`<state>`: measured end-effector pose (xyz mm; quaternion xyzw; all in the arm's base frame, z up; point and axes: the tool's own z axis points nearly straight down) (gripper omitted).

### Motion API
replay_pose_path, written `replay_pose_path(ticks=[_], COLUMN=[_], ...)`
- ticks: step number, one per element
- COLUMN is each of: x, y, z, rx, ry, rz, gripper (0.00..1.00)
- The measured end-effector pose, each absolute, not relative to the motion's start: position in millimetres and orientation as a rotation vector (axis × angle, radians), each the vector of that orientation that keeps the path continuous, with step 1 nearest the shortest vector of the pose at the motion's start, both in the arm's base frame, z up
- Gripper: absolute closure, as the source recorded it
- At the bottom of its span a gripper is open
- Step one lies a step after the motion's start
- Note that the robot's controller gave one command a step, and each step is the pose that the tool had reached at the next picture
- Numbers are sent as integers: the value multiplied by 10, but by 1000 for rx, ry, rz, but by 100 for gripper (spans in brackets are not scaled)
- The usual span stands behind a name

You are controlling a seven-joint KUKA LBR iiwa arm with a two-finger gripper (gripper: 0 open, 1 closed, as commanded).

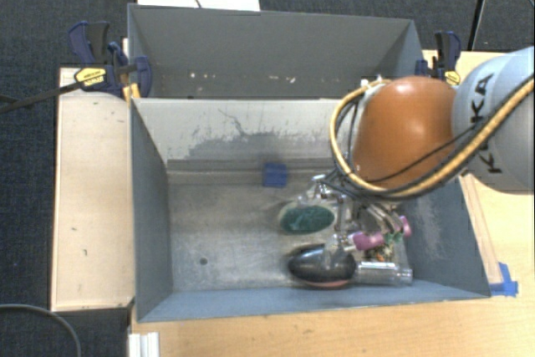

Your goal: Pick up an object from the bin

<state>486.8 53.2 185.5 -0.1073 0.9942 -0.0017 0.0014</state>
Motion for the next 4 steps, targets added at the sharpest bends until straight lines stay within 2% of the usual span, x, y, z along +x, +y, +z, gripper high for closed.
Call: replay_pose_path(ticks=[1,2,3,4], x=[5026,4916,4879,4876], y=[700,99,90,97], z=[749,839,802,801], rx=[-124,-650,-642,-641], ry=[3107,3054,3070,3072], rz=[14,3,3,4], gripper=[0,0,100,0])
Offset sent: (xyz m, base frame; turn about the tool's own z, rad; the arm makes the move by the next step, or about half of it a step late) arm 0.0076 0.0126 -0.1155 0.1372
